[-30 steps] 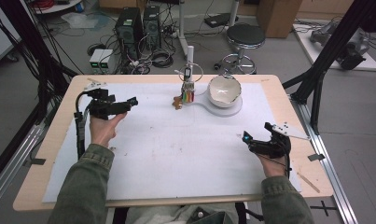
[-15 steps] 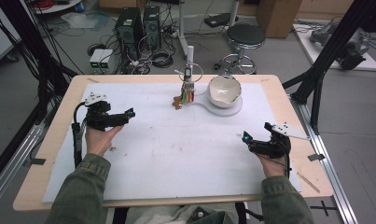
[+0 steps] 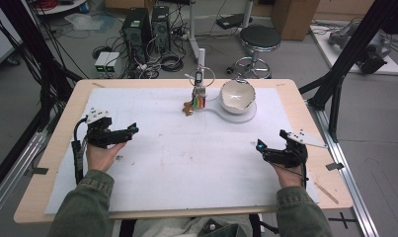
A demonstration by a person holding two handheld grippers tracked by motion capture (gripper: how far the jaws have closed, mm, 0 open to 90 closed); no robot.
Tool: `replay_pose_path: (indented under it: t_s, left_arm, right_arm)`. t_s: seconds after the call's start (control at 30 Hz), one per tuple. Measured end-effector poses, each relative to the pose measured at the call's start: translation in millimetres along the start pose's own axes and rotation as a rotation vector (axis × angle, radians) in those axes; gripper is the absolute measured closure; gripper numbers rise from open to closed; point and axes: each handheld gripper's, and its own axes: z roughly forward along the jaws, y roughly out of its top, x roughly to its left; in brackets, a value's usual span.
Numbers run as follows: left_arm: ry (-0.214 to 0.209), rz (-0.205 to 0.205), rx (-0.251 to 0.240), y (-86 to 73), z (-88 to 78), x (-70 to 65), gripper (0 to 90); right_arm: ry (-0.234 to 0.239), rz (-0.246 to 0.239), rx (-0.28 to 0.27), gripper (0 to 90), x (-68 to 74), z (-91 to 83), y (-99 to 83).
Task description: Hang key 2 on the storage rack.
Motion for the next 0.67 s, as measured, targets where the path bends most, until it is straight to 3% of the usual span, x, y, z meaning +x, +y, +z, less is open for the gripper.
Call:
replay_pose_path:
  t_s: [0.23, 0.43, 0.67]
  left_arm:
    - [0.023, 0.026, -0.012, -12.5, -7.3, 0.6, 1.6]
    - [0.04, 0.001, -0.011, -20.0, -11.1, 5.4, 1.7]
    - [0.047, 0.008, -0.018, -20.0, -13.1, 5.9, 1.6]
  right_arm:
    - [-0.001, -0.002, 0.006, 0.6, 0.6, -0.2, -0.3]
    - [0.003, -0.001, 0.008, 0.6, 1.2, 0.1, -0.4]
    - [0.006, -0.002, 0.008, 0.6, 1.5, 1.4, -0.2]
